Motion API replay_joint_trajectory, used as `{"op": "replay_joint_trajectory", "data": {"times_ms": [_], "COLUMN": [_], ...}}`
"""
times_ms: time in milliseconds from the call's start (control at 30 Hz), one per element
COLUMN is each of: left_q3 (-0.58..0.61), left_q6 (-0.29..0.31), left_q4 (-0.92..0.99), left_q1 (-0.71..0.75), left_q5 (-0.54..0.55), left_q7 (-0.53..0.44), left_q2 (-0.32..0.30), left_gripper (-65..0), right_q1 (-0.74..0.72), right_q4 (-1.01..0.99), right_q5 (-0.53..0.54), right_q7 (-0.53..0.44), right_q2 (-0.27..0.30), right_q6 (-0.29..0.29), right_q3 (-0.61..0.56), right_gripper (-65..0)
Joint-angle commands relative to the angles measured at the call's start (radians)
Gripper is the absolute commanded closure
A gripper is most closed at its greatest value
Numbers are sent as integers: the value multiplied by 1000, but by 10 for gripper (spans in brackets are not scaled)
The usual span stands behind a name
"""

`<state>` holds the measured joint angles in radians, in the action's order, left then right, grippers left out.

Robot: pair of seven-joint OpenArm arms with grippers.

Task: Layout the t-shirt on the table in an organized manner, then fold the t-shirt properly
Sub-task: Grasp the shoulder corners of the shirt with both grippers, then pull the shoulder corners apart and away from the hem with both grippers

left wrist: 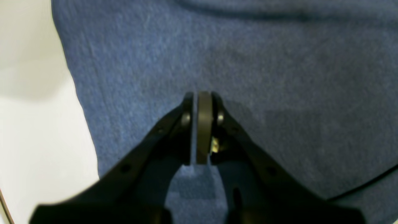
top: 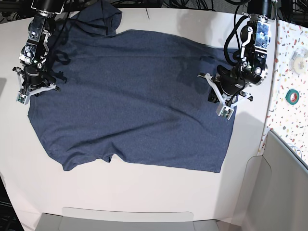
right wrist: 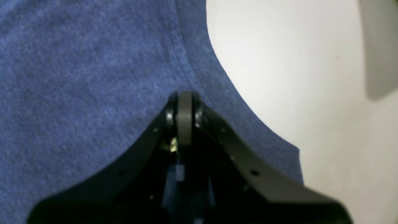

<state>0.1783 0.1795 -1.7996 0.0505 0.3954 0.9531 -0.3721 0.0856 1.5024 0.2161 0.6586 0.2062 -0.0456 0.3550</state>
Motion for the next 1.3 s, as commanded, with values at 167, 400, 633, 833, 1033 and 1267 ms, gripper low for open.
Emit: {"op": "replay_joint_trajectory", "data": {"times_ms": [167, 400, 633, 833, 1033, 1267], "left_q3": [-4, -4, -7, -4, -4, -4], "left_q6": [1, 1, 1, 1, 1, 1], "left_q4": [-18, -4, 83, 116, 129, 131], "left_q1": [-2, 27, 32, 38, 39, 32], "left_q5": [4, 4, 6, 6, 6, 6], "left_q7": [-21, -21, -26, -72, -73, -72], "left_q2": [-8, -6, 11, 15, 15, 15], "left_gripper": [-18, -19, -19, -19, -19, -20], "right_q1": [-5, -4, 0, 0, 0, -8], "right_q4": [8, 7, 4, 4, 2, -1], "right_q5": [3, 3, 3, 3, 1, 1], "right_q7": [20, 20, 20, 25, 25, 26], "right_q2": [5, 3, 3, 3, 3, 9], "right_q6": [0, 0, 0, 0, 0, 0], "right_q3": [3, 2, 0, -4, -4, 0], "right_gripper": [0, 0, 0, 0, 0, 0]}}
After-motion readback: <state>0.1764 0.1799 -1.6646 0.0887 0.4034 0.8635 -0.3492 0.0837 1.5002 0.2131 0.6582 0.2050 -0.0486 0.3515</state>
